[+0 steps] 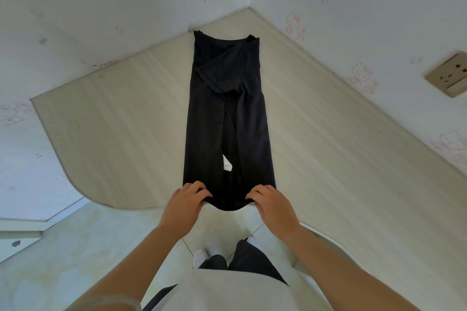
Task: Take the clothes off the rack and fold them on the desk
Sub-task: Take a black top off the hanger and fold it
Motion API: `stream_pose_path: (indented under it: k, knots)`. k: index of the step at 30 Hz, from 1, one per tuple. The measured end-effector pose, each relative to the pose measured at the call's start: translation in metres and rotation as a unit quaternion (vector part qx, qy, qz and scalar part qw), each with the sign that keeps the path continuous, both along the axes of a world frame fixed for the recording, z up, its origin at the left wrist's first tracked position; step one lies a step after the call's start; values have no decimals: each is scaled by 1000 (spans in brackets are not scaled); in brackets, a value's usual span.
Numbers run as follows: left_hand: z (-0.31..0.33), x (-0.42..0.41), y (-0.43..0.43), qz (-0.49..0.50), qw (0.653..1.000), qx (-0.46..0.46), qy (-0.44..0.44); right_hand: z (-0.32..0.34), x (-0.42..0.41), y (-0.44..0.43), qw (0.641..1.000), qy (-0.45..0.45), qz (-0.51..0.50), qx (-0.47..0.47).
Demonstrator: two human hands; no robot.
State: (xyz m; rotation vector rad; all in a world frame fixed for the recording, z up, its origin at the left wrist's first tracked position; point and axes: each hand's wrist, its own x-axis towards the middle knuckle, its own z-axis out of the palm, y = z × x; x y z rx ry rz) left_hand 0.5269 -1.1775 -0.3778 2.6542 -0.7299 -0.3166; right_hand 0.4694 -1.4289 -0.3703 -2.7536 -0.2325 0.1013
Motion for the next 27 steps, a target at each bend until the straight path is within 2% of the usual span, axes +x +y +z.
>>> stream_pose_path:
  k: [3,5,7,9,10,12,14,16,19,22,24,27]
  knots:
    - [20,13,-4,-2,990,-7,140,21,6,-5,986,146,-35,67]
    - [40,23,-6,-53,964,26,261,37,12,-13,957,278,-33,78]
    - [60,33,-10,-129,924,49,356,57,19,-25,916,391,15,94]
    - [77,44,-13,-175,893,47,412,78,29,-38,887,447,53,105]
    - [85,50,-15,-179,888,39,421,89,36,-44,887,446,50,114]
    - [93,69,-17,-160,907,11,390,103,54,-54,909,392,21,138]
    - [92,94,-17,-109,948,-16,299,112,79,-58,940,308,-4,147]
    - [86,118,-21,-35,974,-68,211,112,106,-59,961,231,-42,144]
    - [70,138,-30,100,976,-160,107,97,141,-62,969,146,-136,146]
    - [51,128,-34,225,970,-95,-4,71,141,-65,963,111,-227,95]
    - [34,109,-32,189,978,-71,-46,52,122,-58,970,101,-206,75]
    - [4,73,-28,24,999,-41,1,25,82,-45,986,116,-109,39]
